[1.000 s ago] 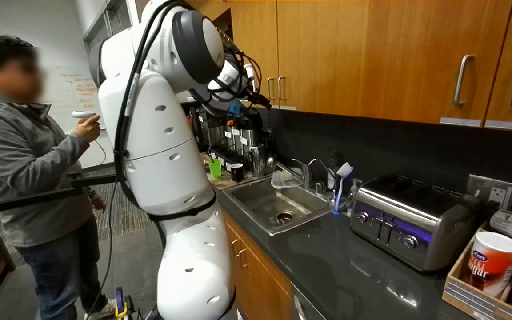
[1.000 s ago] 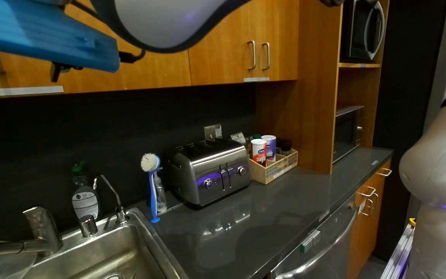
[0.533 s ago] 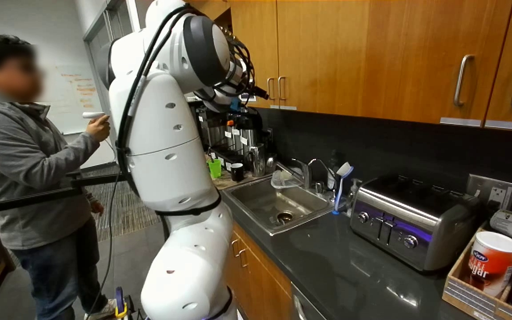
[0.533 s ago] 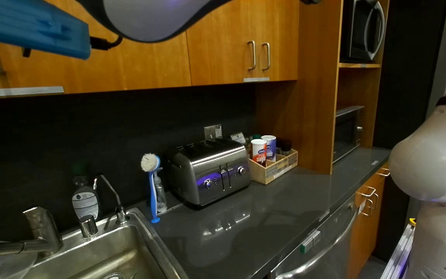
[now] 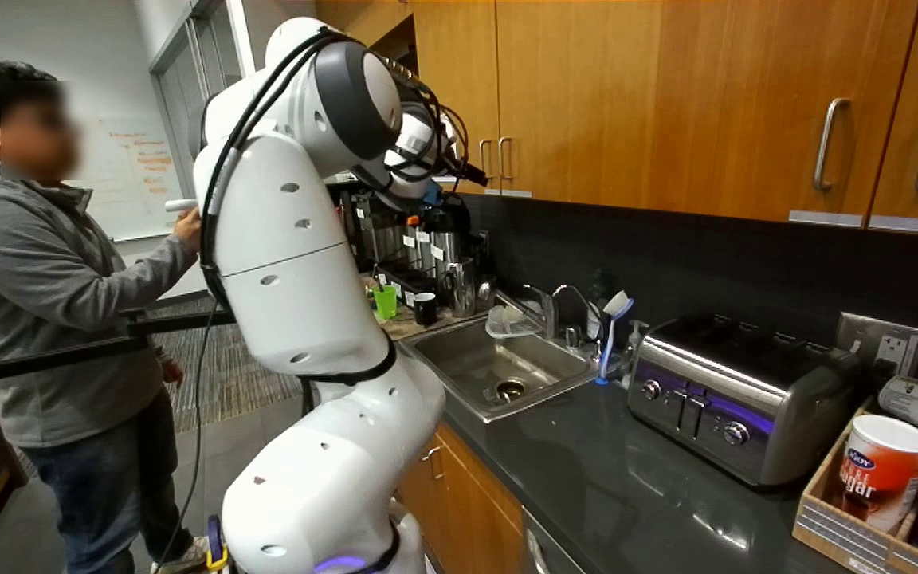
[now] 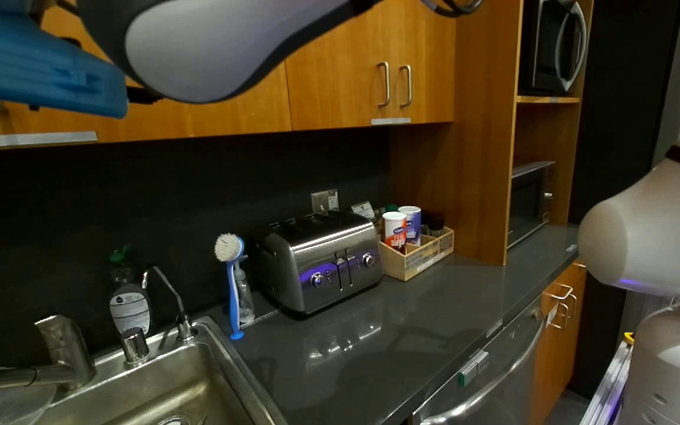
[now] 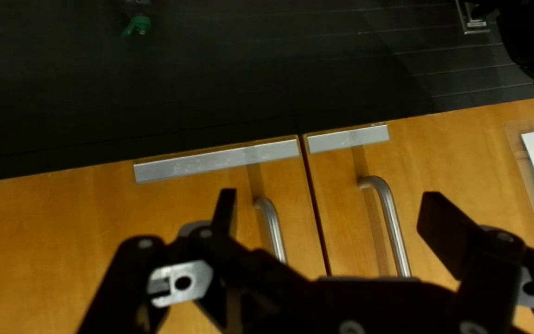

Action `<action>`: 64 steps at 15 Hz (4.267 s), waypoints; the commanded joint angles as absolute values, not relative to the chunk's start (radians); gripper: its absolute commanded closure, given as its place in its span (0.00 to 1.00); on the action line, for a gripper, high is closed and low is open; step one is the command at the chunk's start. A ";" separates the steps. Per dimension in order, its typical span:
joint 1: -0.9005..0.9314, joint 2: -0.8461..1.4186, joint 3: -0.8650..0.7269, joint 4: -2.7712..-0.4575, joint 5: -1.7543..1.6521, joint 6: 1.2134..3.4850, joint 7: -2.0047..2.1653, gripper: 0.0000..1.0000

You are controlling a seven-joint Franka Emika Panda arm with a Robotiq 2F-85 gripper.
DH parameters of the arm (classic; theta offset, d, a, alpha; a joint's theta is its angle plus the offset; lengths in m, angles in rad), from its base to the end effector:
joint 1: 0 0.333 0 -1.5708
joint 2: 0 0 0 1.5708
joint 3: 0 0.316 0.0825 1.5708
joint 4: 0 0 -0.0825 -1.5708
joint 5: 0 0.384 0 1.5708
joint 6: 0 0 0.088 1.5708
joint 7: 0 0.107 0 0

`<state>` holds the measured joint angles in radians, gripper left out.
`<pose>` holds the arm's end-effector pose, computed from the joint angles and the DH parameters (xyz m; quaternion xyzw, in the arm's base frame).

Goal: Open the right door of the cabinet above the sink.

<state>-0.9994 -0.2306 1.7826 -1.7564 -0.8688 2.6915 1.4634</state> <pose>0.3780 0.5075 0.6116 -0.8350 -0.0314 -0.5307 0.1421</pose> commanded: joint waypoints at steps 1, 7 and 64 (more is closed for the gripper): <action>-1.238 -0.396 1.930 -1.638 -0.712 2.762 1.391 0.00; -1.481 -0.557 2.081 -1.404 -0.567 2.742 1.297 0.00; -1.264 -0.858 1.588 -1.496 0.169 2.707 0.869 0.56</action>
